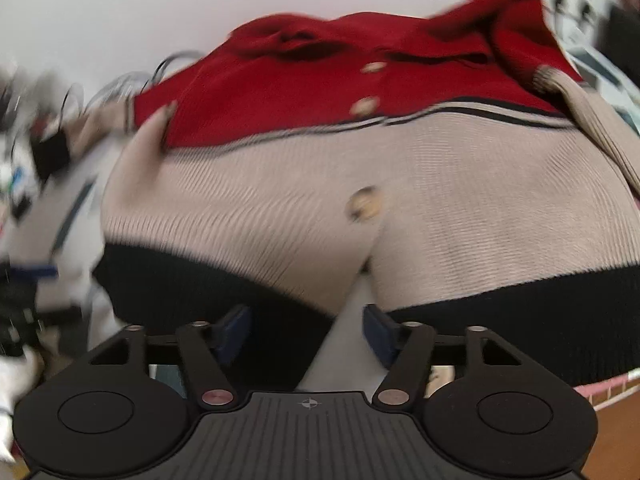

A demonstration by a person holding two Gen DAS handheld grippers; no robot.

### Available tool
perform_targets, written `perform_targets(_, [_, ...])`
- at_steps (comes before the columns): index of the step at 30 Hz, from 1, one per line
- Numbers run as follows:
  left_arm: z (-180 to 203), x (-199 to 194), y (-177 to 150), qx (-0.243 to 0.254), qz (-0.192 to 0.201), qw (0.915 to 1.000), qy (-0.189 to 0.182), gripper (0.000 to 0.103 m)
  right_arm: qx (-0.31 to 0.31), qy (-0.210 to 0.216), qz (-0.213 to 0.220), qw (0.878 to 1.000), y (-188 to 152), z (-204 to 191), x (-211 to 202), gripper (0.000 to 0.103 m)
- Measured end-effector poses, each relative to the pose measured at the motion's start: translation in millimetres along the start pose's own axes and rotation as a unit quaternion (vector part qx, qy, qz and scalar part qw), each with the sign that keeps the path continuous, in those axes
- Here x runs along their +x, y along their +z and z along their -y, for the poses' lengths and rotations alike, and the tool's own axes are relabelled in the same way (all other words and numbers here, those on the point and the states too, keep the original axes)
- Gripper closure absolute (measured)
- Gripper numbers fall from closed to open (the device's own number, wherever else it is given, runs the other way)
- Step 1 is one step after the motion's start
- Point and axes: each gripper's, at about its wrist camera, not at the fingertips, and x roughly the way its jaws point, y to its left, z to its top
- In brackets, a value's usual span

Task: Fold clothes

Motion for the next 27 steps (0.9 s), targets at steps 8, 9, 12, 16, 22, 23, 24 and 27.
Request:
perform_targets(8, [8, 10, -9, 0.007, -0.003, 0.9997, 0.021, 0.004, -0.049, 0.003, 0.004, 0.999, 0, -30, 18, 0.097])
perform_targets(9, [10, 12, -8, 0.01, -0.002, 0.9996, 0.024, 0.004, -0.041, 0.011, 0.017, 0.999, 8, -28, 12, 0.097])
perform_targets(12, [18, 18, -6, 0.023, 0.005, 0.9993, 0.031, 0.004, -0.016, 0.035, 0.055, 0.998, 29, -21, -6, 0.097])
perform_targets(16, [32, 28, 3, 0.032, 0.021, 0.9988, 0.03, 0.004, 0.016, 0.058, 0.11, 0.992, 61, -8, -32, 0.098])
perform_targets(22, [56, 48, 23, 0.037, 0.055, 0.9971, 0.039, 0.004, 0.032, 0.088, 0.174, 0.98, 113, -1, -69, 0.098])
perform_targets(23, [60, 52, 26, 0.038, 0.061, 0.996, 0.052, 0.004, 0.03, 0.092, 0.18, 0.979, 120, -3, -74, 0.098])
perform_targets(24, [64, 57, 29, 0.039, 0.067, 0.9947, 0.068, 0.004, 0.028, 0.095, 0.187, 0.977, 126, -5, -79, 0.098])
perform_targets(27, [67, 68, 38, 0.029, 0.08, 0.991, 0.103, 0.004, 0.032, 0.095, 0.199, 0.975, 139, -7, -83, 0.098])
